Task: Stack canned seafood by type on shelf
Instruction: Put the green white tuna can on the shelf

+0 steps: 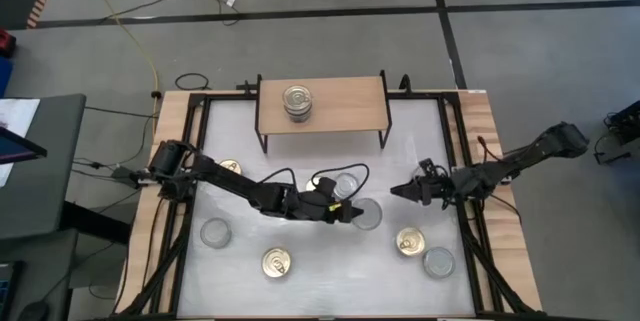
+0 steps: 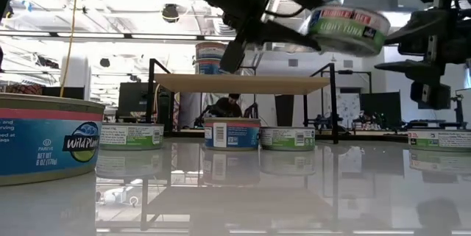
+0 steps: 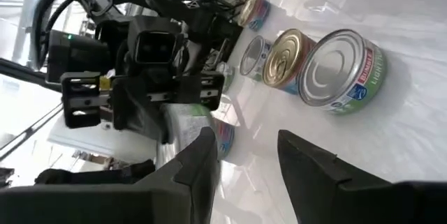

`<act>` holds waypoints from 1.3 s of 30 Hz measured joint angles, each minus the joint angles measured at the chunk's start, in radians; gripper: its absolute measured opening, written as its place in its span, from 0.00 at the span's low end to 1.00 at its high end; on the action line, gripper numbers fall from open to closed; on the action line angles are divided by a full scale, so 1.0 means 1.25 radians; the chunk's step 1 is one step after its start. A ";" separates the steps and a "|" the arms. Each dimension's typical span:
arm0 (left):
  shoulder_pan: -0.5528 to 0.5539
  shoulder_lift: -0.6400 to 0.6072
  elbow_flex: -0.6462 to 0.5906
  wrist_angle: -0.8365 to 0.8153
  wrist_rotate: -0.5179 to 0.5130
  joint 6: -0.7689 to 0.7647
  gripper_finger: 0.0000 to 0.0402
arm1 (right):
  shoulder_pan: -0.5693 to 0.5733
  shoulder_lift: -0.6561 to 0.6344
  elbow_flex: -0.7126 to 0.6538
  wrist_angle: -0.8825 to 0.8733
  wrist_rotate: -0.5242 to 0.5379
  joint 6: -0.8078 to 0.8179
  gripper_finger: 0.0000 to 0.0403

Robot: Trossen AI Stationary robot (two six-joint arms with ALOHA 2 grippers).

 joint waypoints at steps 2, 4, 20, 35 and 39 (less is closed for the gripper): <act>0.003 0.000 0.000 0.020 0.002 0.009 0.32 | 0.002 0.001 0.009 0.001 0.000 0.001 0.43; 0.008 0.000 0.000 0.033 0.007 0.015 0.32 | 0.002 0.001 0.020 0.005 0.000 0.004 0.43; 0.055 0.000 0.001 0.102 0.063 0.040 0.32 | 0.002 0.098 0.126 0.005 -0.025 -0.011 0.43; 0.076 0.000 -0.001 0.103 0.100 0.051 0.32 | 0.002 0.210 0.182 -0.007 -0.062 -0.030 0.43; 0.077 0.000 -0.001 0.107 0.114 0.051 0.32 | 0.000 0.210 0.185 -0.034 -0.107 -0.030 0.43</act>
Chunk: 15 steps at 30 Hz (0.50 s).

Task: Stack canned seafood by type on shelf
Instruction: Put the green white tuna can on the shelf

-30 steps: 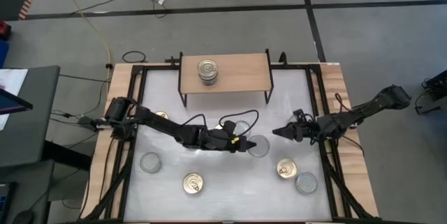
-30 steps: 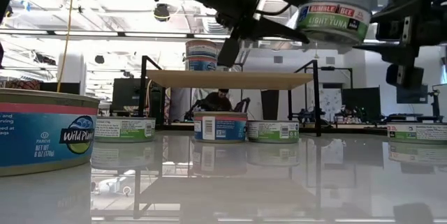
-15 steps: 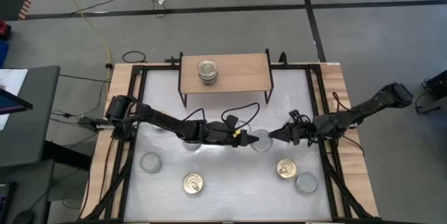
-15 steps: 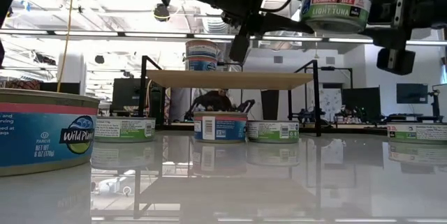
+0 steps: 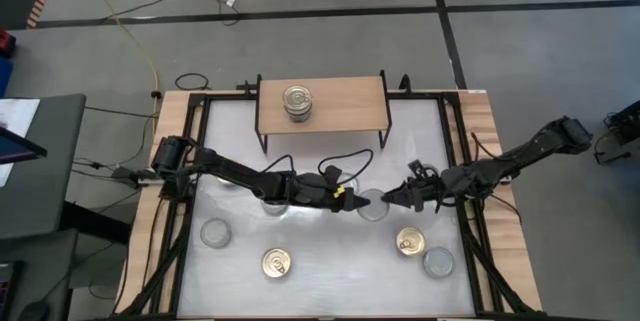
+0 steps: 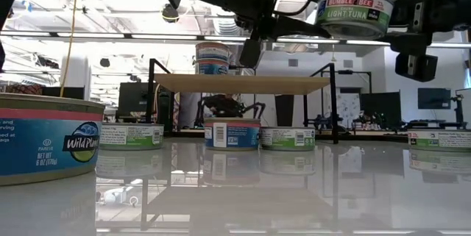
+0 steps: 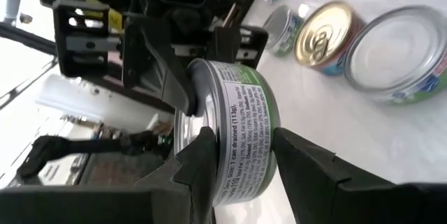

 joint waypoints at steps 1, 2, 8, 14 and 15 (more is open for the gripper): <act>0.000 0.000 0.000 0.000 0.003 0.000 0.32 | 0.000 0.000 0.000 -0.001 -0.013 -0.001 0.43; 0.000 0.000 0.000 0.001 0.007 0.000 0.32 | 0.000 0.000 0.000 -0.001 -0.021 -0.001 0.43; 0.000 0.000 0.000 0.003 0.009 -0.001 0.32 | -0.023 -0.001 0.000 -0.003 -0.036 0.002 0.43; -0.001 0.000 0.000 0.005 0.008 -0.003 0.33 | -0.026 -0.001 0.000 -0.003 -0.037 0.022 0.43; -0.001 0.000 0.000 0.005 0.008 -0.003 0.34 | -0.026 -0.001 0.000 -0.003 -0.037 0.023 0.44</act>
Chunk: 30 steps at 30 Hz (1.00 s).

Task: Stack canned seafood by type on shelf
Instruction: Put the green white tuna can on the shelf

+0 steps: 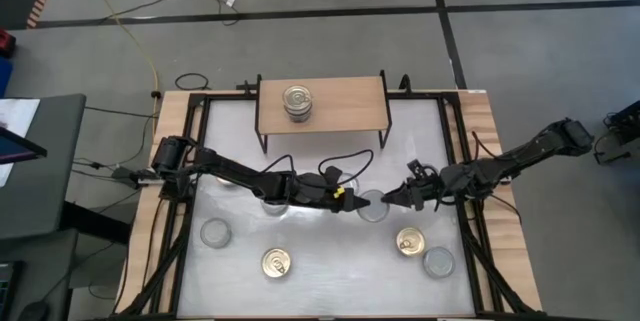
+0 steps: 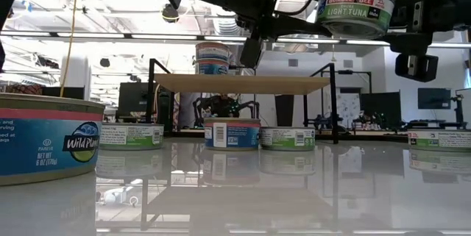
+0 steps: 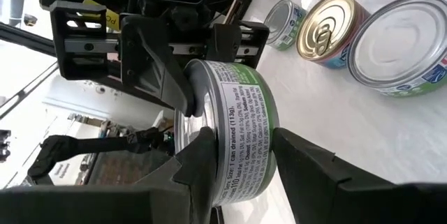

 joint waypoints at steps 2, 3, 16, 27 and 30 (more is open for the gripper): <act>0.000 0.000 0.000 0.001 0.000 0.000 0.34 | 0.000 0.000 0.000 0.000 0.000 0.000 0.46; 0.000 0.000 0.000 0.001 0.000 0.000 0.34 | 0.000 0.000 0.000 0.001 0.000 -0.001 0.47; 0.002 0.000 0.004 0.020 -0.015 0.002 0.35 | 0.000 0.001 0.001 -0.001 -0.001 -0.019 0.67; 0.005 0.000 0.003 0.030 -0.010 0.002 0.35 | 0.000 0.001 -0.001 0.023 -0.002 -0.040 0.67; 0.006 0.000 0.003 0.035 -0.010 0.001 0.35 | -0.005 0.008 -0.001 0.076 -0.002 -0.063 0.67</act>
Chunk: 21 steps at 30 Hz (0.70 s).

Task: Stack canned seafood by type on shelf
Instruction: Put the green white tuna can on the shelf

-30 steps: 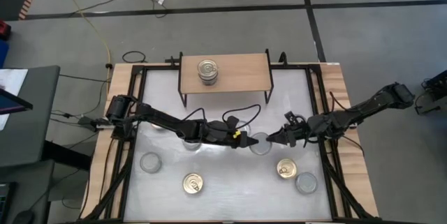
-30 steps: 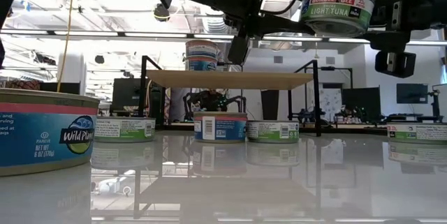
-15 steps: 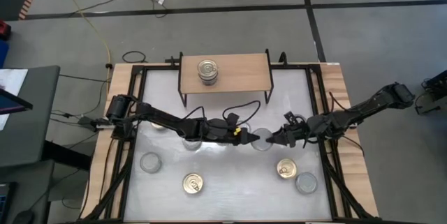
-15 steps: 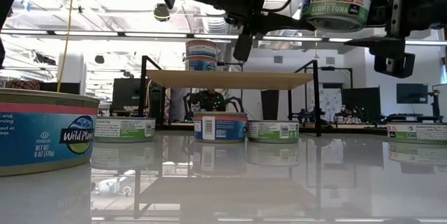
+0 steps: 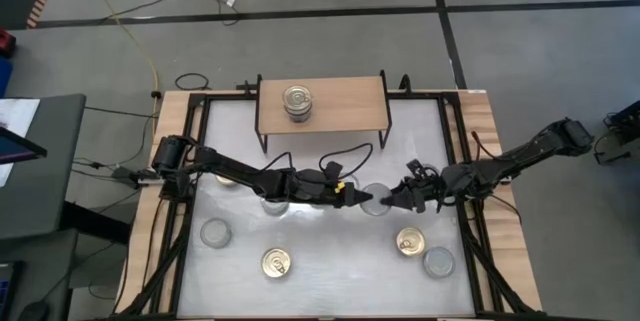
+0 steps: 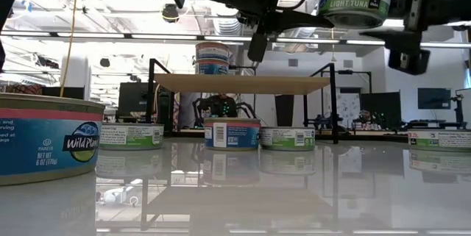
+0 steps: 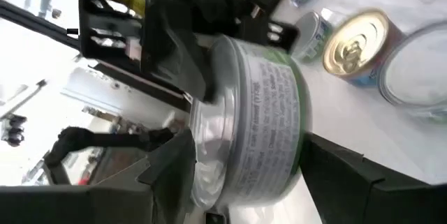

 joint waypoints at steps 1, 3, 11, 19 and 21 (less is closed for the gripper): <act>0.001 0.000 0.000 0.002 0.000 -0.001 0.35 | 0.000 0.001 0.000 0.008 0.000 -0.001 0.67; 0.002 0.000 0.000 0.000 0.001 -0.001 0.35 | 0.000 0.008 0.000 0.014 0.000 -0.003 0.66; 0.003 0.000 -0.002 -0.008 0.011 0.015 0.35 | 0.000 0.036 0.000 0.021 -0.001 0.012 0.42; 0.003 -0.001 -0.002 -0.012 0.007 0.052 0.35 | 0.000 0.035 0.000 0.019 0.000 0.001 0.42; 0.003 -0.001 -0.002 -0.013 -0.002 0.051 0.36 | 0.000 0.036 0.000 0.017 0.000 0.000 0.43</act>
